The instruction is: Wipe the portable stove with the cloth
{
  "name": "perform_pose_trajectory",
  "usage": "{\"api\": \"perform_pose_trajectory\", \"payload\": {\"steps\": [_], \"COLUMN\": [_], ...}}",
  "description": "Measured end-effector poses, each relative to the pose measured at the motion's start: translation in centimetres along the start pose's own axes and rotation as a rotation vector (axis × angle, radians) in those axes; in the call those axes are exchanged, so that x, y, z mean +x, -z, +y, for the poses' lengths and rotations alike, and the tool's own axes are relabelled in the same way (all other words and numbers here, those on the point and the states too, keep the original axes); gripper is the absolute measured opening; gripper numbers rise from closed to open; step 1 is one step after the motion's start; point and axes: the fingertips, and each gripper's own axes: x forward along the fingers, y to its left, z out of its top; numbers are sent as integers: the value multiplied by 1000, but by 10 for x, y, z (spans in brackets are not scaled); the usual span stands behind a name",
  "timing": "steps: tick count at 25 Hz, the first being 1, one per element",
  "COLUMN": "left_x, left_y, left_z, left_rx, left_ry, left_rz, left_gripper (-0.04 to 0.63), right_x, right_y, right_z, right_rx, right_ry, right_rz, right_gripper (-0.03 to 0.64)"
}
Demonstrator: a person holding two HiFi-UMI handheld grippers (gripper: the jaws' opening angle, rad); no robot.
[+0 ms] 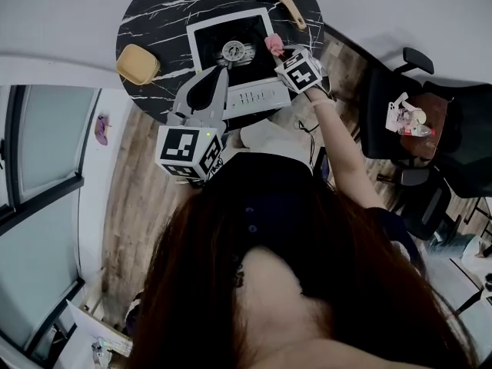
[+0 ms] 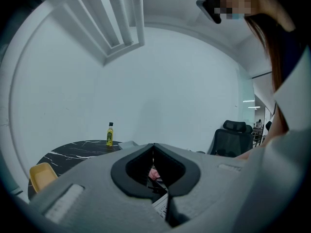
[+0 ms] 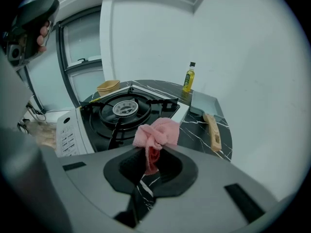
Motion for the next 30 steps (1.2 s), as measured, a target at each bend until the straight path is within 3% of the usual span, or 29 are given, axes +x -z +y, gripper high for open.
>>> {"api": "perform_pose_trajectory", "payload": {"steps": [30], "left_x": [-38], "left_y": [11], "left_z": [-39], "left_rx": [-3], "left_ry": [45], "left_rz": [-14], "left_gripper": [14], "right_x": [-37], "right_y": [42], "right_z": [42], "right_rx": [12], "right_ry": [-10], "right_rz": [62], "right_gripper": [40]}}
